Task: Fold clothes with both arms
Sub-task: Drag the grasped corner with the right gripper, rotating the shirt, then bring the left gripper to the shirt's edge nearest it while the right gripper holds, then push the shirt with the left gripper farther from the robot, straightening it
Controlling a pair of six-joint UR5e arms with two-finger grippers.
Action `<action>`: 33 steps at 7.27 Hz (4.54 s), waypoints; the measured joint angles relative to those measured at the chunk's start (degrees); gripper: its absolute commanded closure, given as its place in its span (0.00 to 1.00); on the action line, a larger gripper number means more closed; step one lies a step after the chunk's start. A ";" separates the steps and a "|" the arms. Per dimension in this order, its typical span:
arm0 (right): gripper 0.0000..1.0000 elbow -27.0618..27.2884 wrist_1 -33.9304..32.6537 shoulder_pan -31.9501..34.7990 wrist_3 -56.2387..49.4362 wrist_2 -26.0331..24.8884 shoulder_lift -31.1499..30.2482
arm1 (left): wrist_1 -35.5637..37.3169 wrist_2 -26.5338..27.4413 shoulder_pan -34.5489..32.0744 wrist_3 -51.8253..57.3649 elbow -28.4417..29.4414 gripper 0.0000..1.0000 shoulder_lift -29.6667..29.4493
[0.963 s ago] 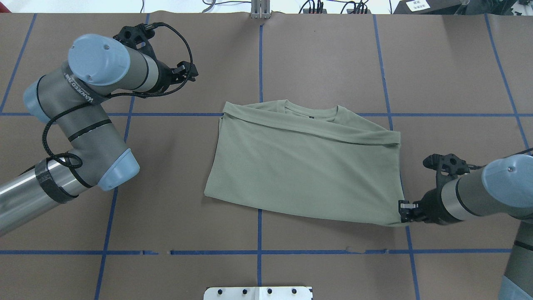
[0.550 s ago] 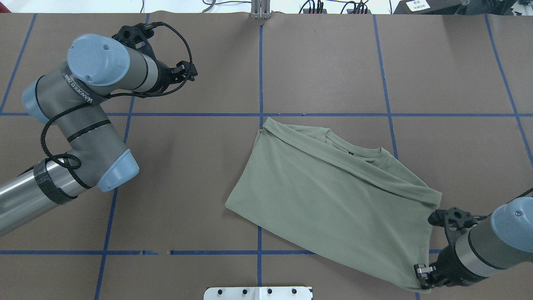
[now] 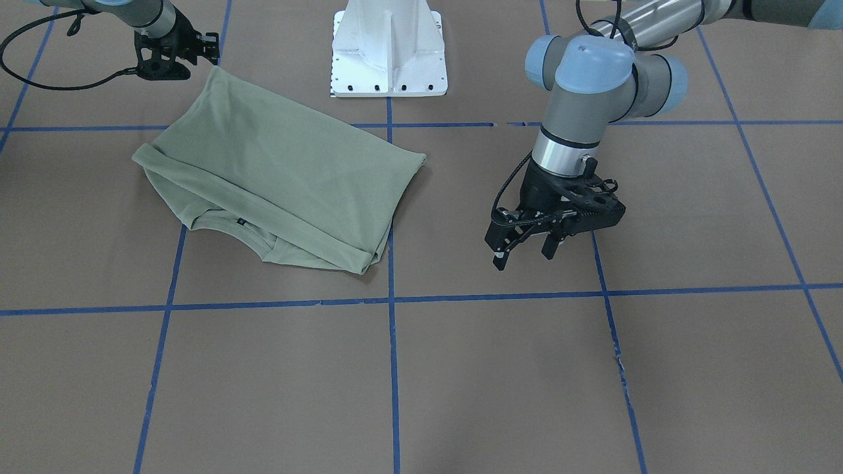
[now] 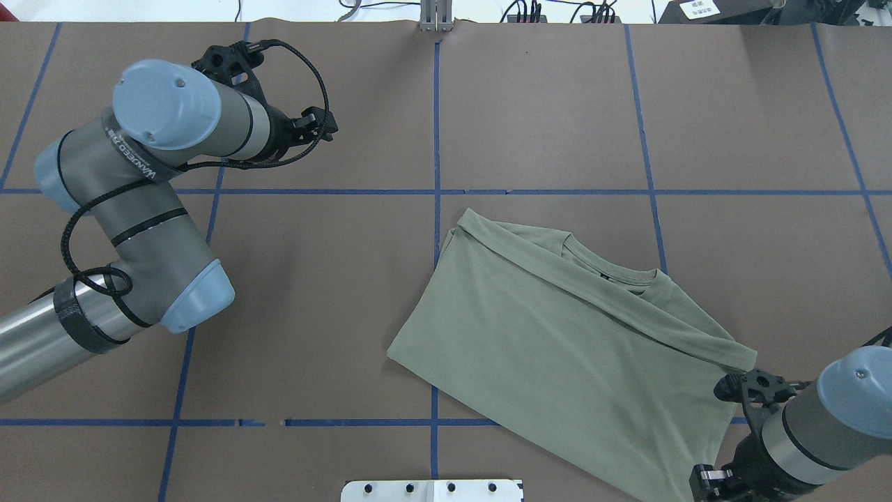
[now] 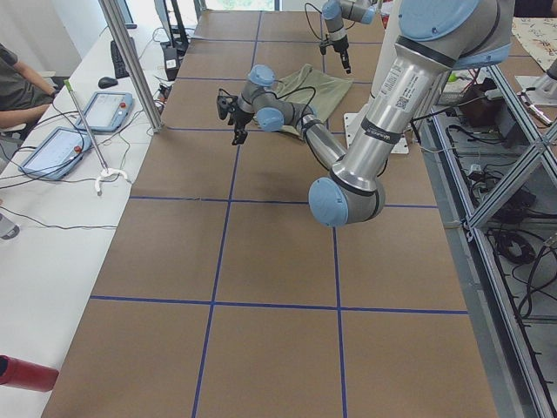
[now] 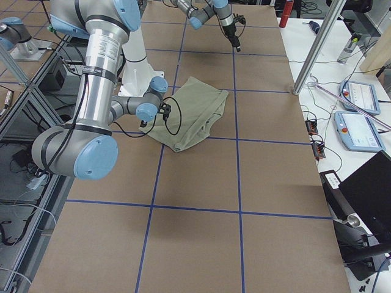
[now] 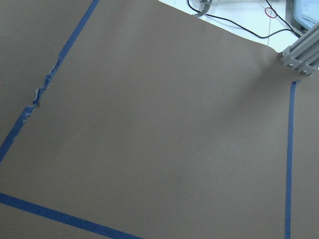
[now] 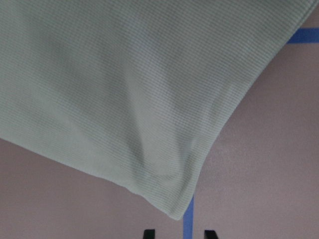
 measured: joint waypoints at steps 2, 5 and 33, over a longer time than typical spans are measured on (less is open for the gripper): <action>0.00 -0.18 0.01 9.07 0.32 0.05 5.31 | 1.90 -1.59 3.55 -0.72 -3.09 0.01 0.35; 0.00 -0.33 -0.07 21.98 0.34 0.00 11.76 | 2.96 -2.72 14.19 -14.86 -6.27 0.01 0.76; 0.00 -3.33 -0.48 29.14 0.28 -0.61 16.59 | -0.18 6.22 10.84 -18.85 6.84 1.00 -2.86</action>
